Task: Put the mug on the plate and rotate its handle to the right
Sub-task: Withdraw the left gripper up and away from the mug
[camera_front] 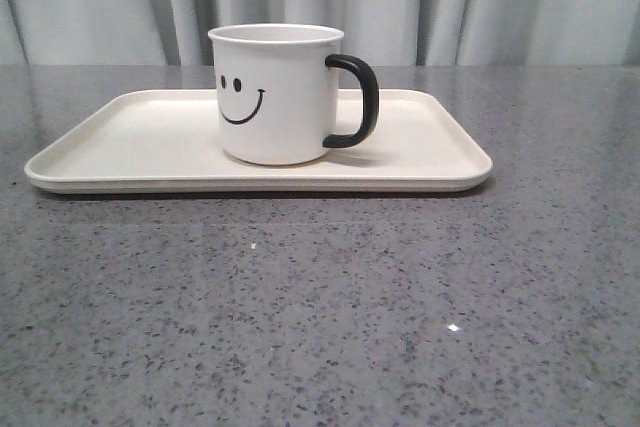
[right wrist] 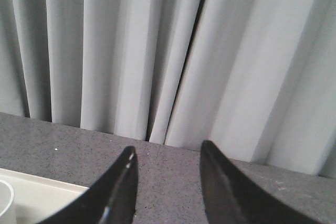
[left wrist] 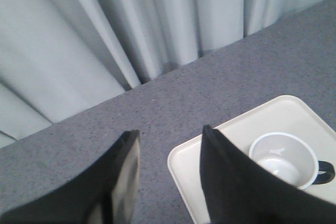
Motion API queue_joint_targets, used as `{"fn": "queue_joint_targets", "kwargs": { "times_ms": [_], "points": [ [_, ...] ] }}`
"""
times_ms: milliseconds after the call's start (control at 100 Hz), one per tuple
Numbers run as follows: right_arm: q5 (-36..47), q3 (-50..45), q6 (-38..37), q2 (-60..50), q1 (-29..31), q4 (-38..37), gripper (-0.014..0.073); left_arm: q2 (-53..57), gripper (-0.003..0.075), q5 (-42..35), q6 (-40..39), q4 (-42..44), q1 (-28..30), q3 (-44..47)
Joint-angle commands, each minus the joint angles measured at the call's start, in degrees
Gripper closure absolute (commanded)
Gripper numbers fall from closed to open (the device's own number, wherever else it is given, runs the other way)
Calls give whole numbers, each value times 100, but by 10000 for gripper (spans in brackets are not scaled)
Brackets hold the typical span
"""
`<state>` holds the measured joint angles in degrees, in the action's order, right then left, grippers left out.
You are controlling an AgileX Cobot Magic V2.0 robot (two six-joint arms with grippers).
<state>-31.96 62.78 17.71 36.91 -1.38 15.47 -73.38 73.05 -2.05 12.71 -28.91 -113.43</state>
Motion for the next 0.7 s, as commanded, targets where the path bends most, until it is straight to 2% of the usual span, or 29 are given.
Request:
{"fn": "queue_joint_targets", "kwargs": {
  "times_ms": [0,300,490,690],
  "points": [
    [421,131,41,68,35,-3,284,470,488,-63,-131,289,-27,286],
    [421,131,41,68,35,-3,284,1818,627,-63,-745,1010,-27,2359],
    [415,131,41,68,35,-3,284,2575,732,-71,-1258,1406,-27,3359],
    [294,131,41,68,35,-3,284,3087,740,-107,-1478,1721,-27,3988]
  ]
}}
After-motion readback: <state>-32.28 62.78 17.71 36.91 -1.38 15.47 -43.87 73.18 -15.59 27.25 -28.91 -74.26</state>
